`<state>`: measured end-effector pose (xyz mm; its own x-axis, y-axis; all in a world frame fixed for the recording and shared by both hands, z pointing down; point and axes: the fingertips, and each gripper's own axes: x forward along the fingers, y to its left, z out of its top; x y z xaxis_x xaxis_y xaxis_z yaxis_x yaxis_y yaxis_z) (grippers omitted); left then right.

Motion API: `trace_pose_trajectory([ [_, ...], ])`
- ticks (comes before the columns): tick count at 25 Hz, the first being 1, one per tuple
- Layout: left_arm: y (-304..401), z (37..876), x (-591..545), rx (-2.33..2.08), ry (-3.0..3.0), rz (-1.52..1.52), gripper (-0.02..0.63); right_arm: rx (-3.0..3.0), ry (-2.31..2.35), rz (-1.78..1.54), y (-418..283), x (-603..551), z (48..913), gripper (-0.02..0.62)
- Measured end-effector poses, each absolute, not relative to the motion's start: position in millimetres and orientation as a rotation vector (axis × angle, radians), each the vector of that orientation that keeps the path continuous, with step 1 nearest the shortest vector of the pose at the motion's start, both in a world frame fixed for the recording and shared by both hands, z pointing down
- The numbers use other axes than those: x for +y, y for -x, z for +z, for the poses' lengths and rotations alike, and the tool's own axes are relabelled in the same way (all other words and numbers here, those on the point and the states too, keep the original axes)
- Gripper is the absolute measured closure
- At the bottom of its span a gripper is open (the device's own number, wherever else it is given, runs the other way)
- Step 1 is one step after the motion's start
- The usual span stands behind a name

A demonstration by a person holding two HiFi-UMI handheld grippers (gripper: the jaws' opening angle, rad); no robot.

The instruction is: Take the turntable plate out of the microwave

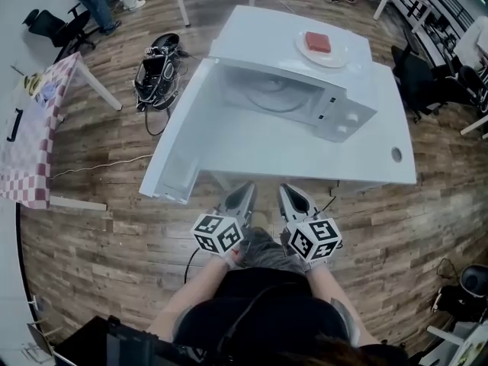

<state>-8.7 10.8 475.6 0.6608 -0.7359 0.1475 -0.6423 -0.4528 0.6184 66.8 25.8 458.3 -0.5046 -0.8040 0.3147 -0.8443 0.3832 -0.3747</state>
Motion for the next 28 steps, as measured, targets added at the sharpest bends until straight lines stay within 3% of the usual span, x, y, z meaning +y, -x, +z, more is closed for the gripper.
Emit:
trace_pose_trajectory([
  [28, -15, 508, -107, -1.164, -2.08, -0.176, 0.594, -2.496, -1.472, 1.059, -110, -98, 500, 0.575],
])
